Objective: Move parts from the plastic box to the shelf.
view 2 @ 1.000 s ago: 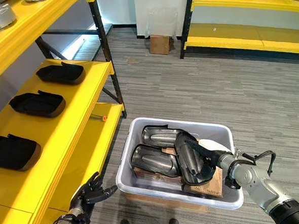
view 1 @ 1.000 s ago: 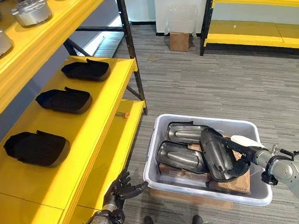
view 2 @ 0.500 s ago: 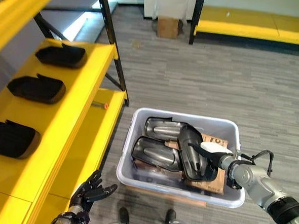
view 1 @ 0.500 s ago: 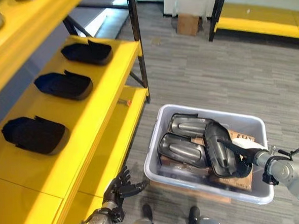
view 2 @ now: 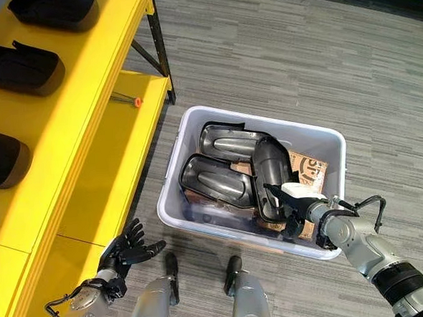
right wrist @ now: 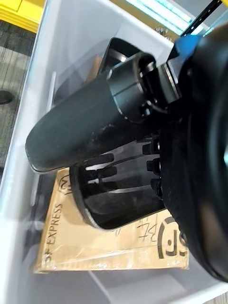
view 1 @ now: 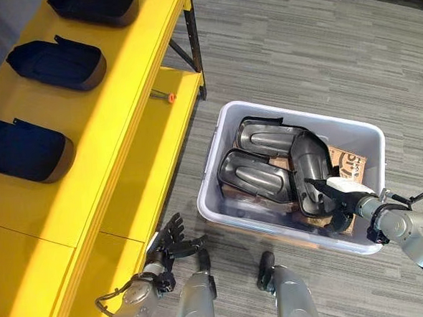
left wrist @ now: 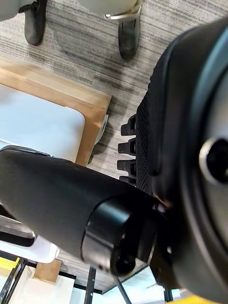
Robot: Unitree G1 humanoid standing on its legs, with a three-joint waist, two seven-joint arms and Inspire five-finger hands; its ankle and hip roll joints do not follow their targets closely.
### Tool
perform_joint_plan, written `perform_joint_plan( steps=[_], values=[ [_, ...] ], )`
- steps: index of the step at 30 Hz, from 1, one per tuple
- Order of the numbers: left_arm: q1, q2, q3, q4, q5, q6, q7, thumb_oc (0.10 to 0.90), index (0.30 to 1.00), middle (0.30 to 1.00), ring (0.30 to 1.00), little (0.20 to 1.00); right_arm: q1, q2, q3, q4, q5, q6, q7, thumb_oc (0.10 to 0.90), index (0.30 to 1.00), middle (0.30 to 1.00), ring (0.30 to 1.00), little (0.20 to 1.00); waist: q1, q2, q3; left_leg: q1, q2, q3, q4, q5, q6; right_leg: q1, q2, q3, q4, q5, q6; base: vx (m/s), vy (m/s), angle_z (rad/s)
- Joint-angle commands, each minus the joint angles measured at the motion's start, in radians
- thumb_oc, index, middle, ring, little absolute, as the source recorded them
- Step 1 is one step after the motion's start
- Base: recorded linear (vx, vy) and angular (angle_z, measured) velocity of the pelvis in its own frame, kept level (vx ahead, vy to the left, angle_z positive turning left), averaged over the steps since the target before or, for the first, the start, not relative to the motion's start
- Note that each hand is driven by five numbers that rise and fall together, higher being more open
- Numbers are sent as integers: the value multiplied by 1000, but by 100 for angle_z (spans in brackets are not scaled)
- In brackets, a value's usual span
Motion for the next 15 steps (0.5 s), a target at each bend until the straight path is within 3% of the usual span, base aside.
perform_joint_plan(
  steps=[1, 15],
  values=[
    [4, 57, 8, -105, 11, -75, 11, 900, 1000, 1000, 1000, 1000, -83, -84, -18, -93, 22, -19, -36, 900, 1000, 1000, 1000, 1000, 12, -30, -32, -33, 98, -51, 119, -67, -49, 112, -86, -3, -101, 43, 94, -36, 7, 1],
    [-18, 64, 10, -102, -1, -81, 19, 900, 1000, 1000, 1000, 1000, -98, -98, -19, -106, -4, -19, -49, 900, 1000, 1000, 1000, 1000, 11, -41, 18, -52, 96, -54, 148, -73, -45, 90, -86, 7, -73, 38, 84, -11, 2, 0]
  ],
)
